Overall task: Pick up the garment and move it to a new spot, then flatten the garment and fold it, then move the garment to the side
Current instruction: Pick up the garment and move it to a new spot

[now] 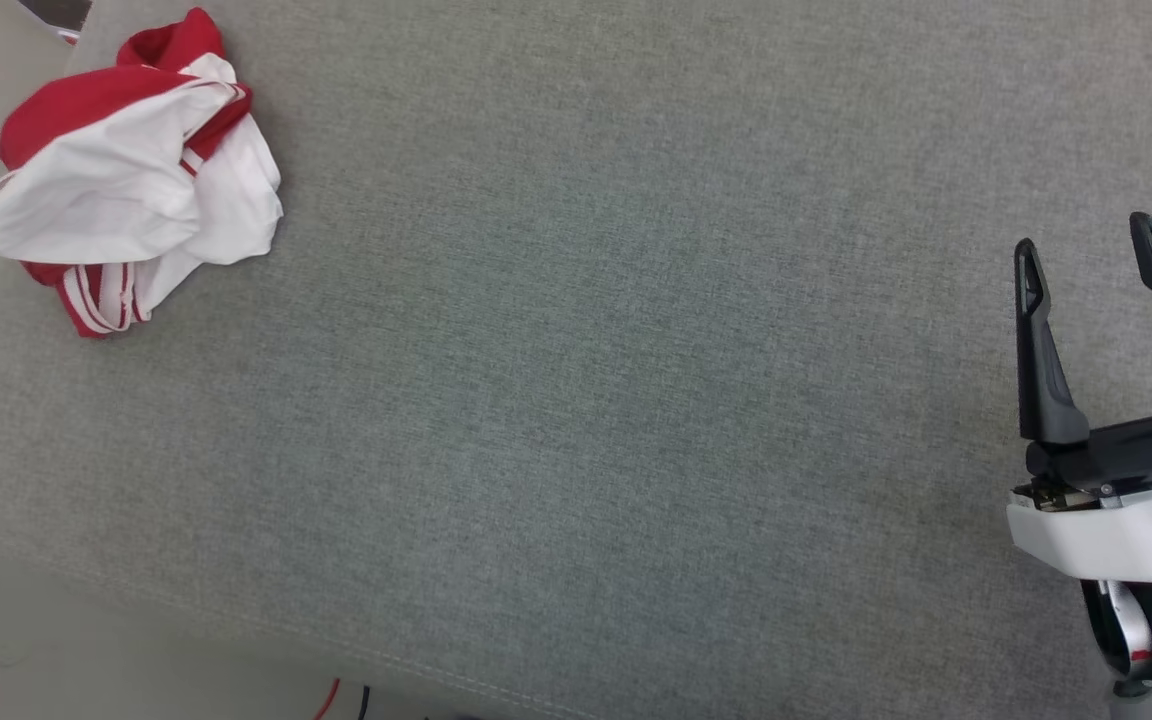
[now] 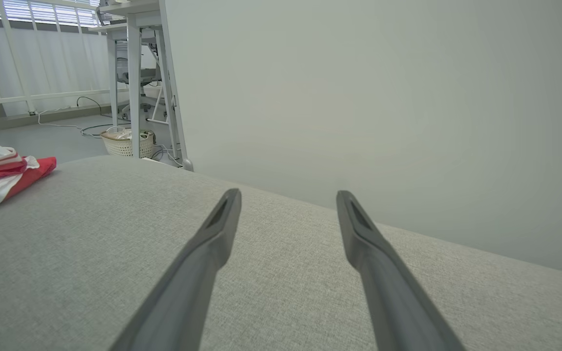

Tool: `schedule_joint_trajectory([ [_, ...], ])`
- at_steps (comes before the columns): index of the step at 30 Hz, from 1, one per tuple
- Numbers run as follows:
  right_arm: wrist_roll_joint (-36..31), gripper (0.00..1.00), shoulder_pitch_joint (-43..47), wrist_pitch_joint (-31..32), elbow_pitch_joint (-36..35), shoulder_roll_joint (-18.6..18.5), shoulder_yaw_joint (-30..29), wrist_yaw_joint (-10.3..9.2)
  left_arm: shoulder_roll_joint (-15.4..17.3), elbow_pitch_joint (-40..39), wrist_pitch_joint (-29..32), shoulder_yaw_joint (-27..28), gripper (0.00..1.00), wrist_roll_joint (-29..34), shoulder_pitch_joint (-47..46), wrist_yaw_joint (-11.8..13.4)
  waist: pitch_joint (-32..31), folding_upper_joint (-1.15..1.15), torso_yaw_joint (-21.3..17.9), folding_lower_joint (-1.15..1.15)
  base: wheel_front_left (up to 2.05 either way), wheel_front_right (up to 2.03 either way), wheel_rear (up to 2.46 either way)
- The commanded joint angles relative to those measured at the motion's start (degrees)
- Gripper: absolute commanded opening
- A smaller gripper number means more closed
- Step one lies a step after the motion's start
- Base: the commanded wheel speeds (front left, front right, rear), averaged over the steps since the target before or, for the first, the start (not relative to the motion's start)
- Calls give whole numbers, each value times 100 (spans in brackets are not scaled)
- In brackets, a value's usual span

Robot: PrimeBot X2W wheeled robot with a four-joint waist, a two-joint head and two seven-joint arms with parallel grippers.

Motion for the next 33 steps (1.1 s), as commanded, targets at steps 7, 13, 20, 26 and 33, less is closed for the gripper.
schedule_joint_trajectory([
  [7,-57,100,-297,-52,-197,-178,-30,20,474,814,2087,-680,100,-799,-667,-16,813,0,-286,-1,0,0,0],
  [13,-93,100,-435,-52,-272,-282,-68,20,619,1386,3283,-1083,100,-1055,-992,-16,1129,0,-378,-1,0,0,0],
  [20,-108,100,-469,-52,-368,-352,-156,20,432,1947,3983,-1365,100,-1159,-1137,-15,1350,0,-408,-1,0,0,0],
  [26,-105,100,-525,-52,-385,-332,-129,20,238,2223,3823,-1585,43,-1082,-1143,-16,1376,0,-458,-1,0,0,0],
  [33,-55,100,-447,-52,-274,-226,-157,20,389,2083,3206,-1730,0,-1043,-1353,-16,1027,0,-411,-1,0,0,0],
])
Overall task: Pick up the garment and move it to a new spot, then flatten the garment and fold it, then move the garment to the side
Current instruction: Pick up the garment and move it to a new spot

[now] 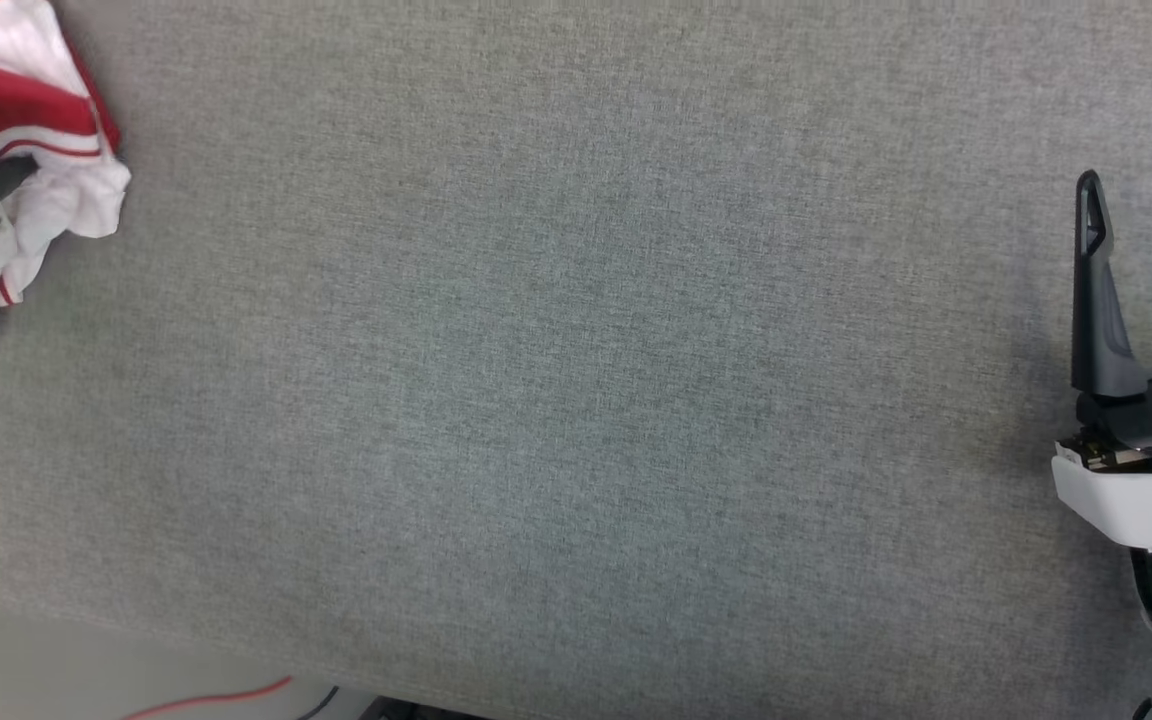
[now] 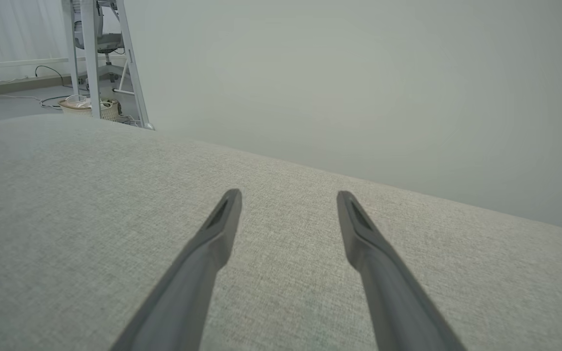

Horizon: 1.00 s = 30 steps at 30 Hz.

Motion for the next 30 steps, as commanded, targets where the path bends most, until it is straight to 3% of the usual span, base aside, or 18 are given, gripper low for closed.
schedule_joint_trajectory([
  [1,42,100,-2,-52,33,57,15,11,-135,-99,-164,-118,0,40,-114,-16,-259,0,34,0,0,0,0],
  [7,137,100,141,-52,194,281,14,11,197,-917,-495,-717,0,94,-313,-16,-909,0,30,0,0,0,0],
  [16,234,100,406,-52,339,653,-33,11,594,-2511,-266,-1782,0,11,-734,-16,-1635,0,-210,0,0,0,0],
  [21,282,100,448,-52,375,796,-28,11,440,-3188,-133,-2370,0,-2,-1084,-16,-1854,0,-550,0,0,0,0],
  [30,365,100,474,-52,420,914,1,11,-234,-3697,-184,-3573,0,-89,-1403,-16,-2084,0,-1418,0,0,0,0],
])
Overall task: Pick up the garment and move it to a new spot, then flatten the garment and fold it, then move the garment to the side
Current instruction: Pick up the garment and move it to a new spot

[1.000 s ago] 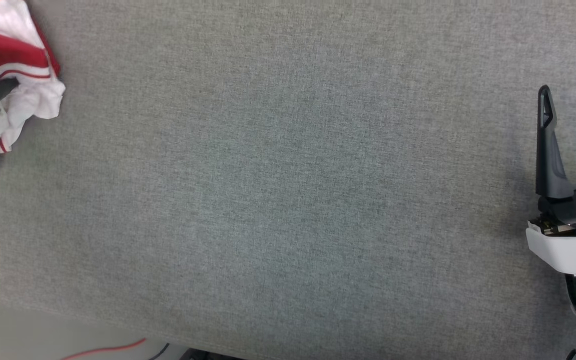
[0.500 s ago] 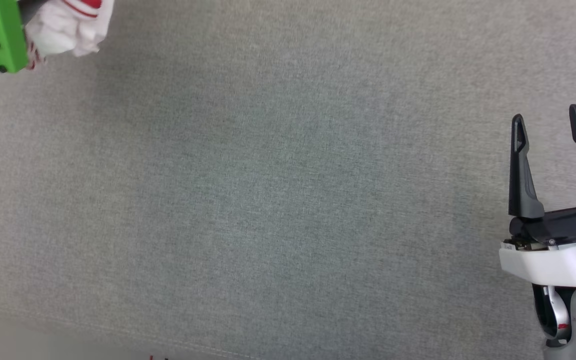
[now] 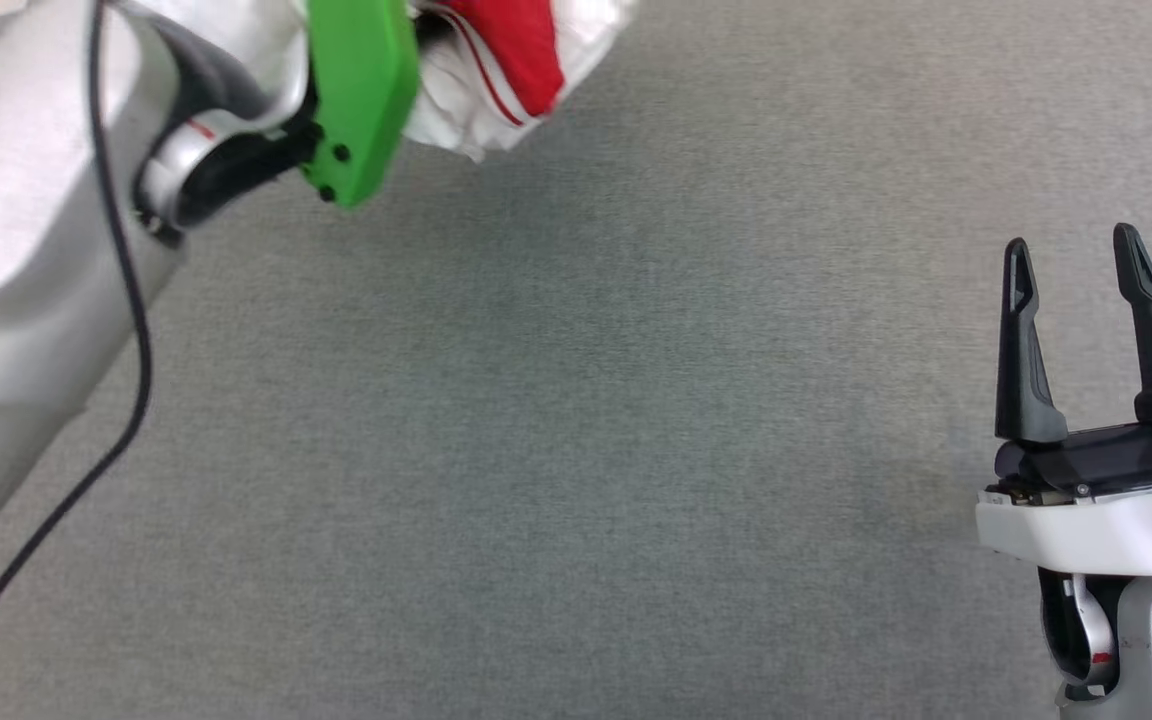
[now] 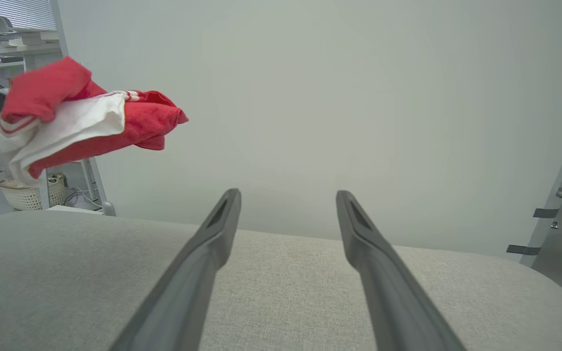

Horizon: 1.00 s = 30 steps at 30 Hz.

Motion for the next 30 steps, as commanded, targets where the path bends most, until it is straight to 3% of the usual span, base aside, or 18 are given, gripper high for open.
schedule_joint_trajectory([
  [1,32,100,74,-52,13,25,-7,11,-119,-61,-66,-184,0,-94,-102,-15,-233,0,-563,0,0,0,0],
  [10,304,100,168,-52,39,33,-26,11,-623,-165,-476,-1731,0,-322,1,-15,-296,0,-1119,0,0,0,0],
  [14,325,100,171,-52,60,34,34,11,-771,-34,-558,-2155,0,-422,206,-15,-309,0,-1255,0,0,0,0],
  [22,326,100,138,-52,31,34,29,11,-971,260,-268,-2274,0,100,1358,-15,-224,0,-1354,0,0,0,0],
  [30,333,100,156,-52,69,34,77,11,-1146,764,-457,-2276,0,323,2058,-15,-228,0,-1318,0,0,0,0],
])
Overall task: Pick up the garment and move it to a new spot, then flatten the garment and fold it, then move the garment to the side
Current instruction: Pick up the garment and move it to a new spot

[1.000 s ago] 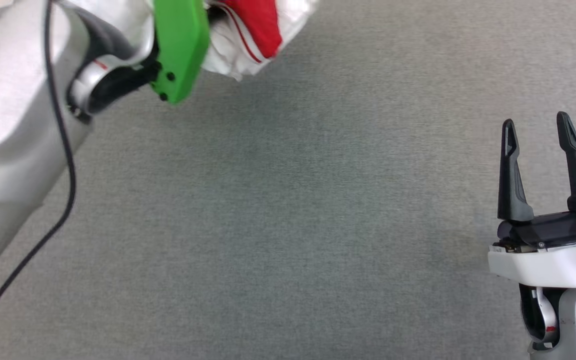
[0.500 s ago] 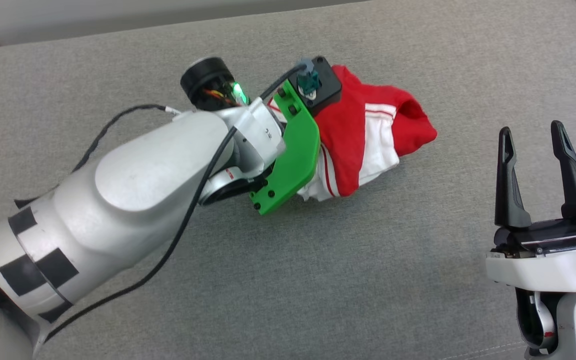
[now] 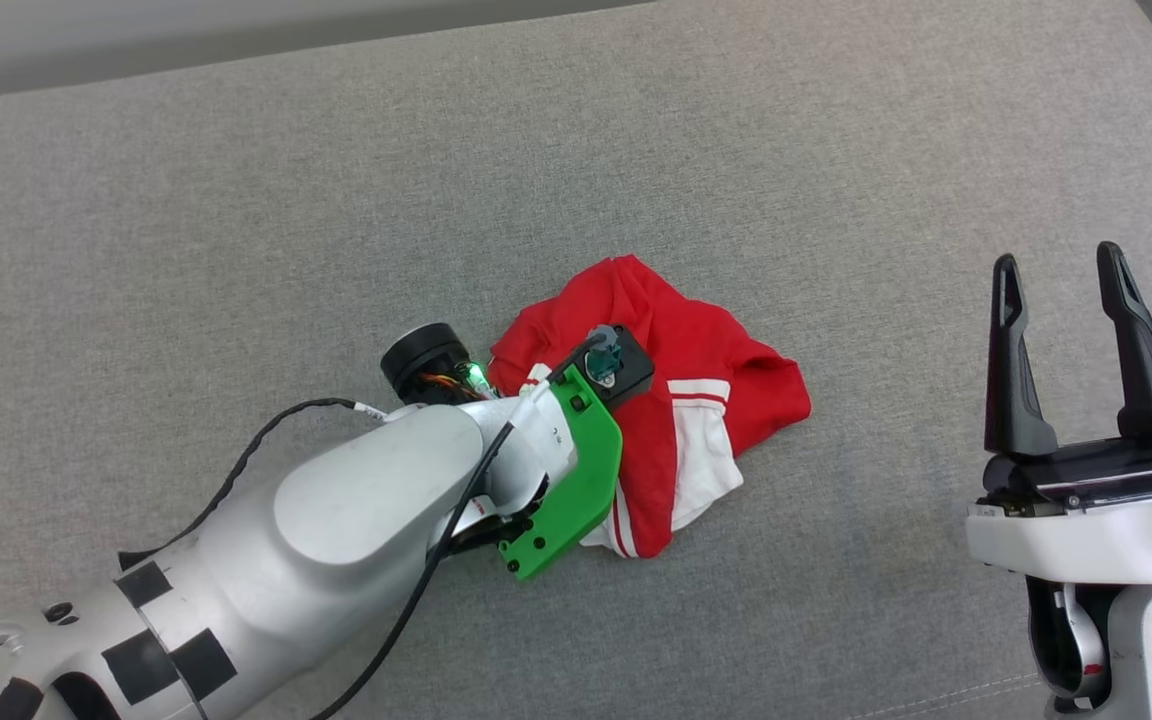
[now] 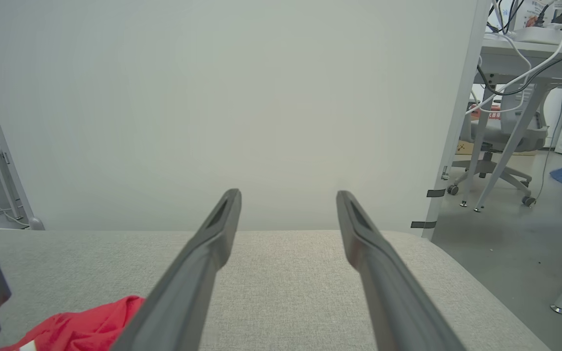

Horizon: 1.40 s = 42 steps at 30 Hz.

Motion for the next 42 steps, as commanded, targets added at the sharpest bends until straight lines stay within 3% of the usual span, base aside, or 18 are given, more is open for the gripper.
schedule_joint_trajectory([
  [1,22,100,51,-52,29,11,21,11,-23,131,-69,-62,0,128,234,-15,-50,0,30,0,0,0,0],
  [2,15,100,77,-52,40,11,12,11,-77,199,-263,-62,100,129,229,-15,-99,0,65,0,0,0,0],
  [7,-8,100,260,-52,108,11,11,11,-233,283,-1457,-53,100,172,75,-15,-423,0,201,0,0,0,0],
  [12,-23,100,527,-52,189,11,17,11,-104,157,-2719,185,100,190,271,46,-857,0,363,0,0,0,0],
  [17,89,100,750,-52,289,11,-39,11,126,-19,-3952,748,100,280,647,737,-1133,0,574,0,0,0,0],
  [21,154,100,875,-52,377,11,-85,11,377,-27,-4760,1194,100,424,1074,1484,-1309,0,747,0,0,0,0],
  [24,143,100,948,-52,430,11,-81,11,507,-167,-4936,1693,100,441,1495,1976,-1409,0,846,0,0,0,0],
  [27,118,100,1032,-52,506,11,-81,11,604,-627,-4956,2409,100,848,2007,2486,-1453,0,953,0,0,0,0],
  [31,91,100,1090,-52,591,11,-116,11,541,-1215,-4959,3419,100,1456,2943,2888,-1503,0,1050,0,0,0,0],
  [36,41,100,1141,-52,684,11,-157,11,206,-1583,-4960,4446,100,2040,4003,2879,-1567,0,1102,0,0,0,0],
  [42,7,100,1229,-52,798,12,-199,11,-367,-1800,-4960,5398,100,2692,4932,2313,-1659,0,1088,0,0,0,0],
])
